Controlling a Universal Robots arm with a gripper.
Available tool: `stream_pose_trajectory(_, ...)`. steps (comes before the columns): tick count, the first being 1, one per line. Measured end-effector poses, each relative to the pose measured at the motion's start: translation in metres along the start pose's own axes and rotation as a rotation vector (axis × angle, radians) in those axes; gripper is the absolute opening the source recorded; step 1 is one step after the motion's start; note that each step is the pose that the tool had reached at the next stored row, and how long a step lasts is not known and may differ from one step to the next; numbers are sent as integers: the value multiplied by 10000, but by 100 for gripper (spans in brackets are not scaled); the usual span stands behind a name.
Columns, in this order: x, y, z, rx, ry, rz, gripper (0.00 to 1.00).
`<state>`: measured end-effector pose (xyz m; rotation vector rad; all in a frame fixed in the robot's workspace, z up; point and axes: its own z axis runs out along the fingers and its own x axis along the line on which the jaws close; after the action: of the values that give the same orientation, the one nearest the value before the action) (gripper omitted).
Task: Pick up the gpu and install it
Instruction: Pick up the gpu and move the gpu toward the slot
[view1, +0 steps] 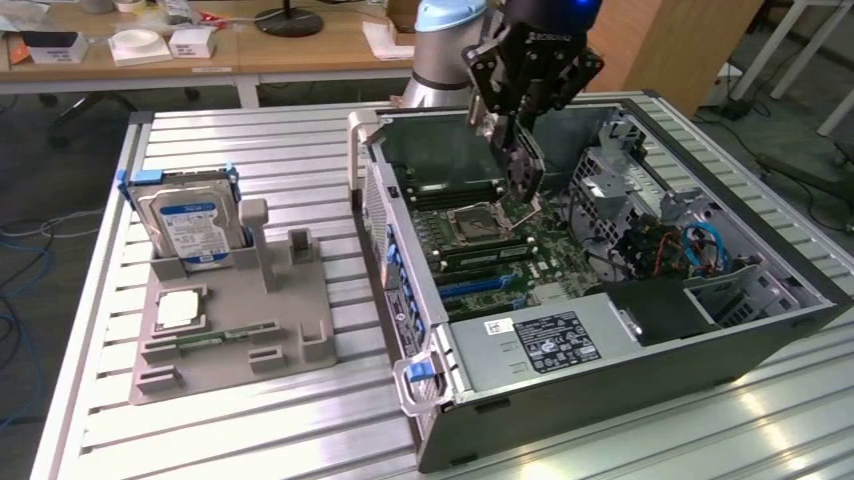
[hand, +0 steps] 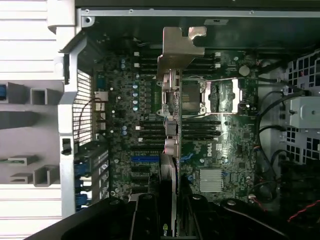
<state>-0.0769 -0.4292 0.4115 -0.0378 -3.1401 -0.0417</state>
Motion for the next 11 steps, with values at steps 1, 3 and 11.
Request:
stream_pose_trajectory(1, -41, 1, -1, -1, -6, 1, 26)
stream_pose_trajectory(3, -122, 3, -3, 0, -18, 1, 26)
stream_pose_trajectory(11, -412, 9, -4, 0, -31, 2, 26)
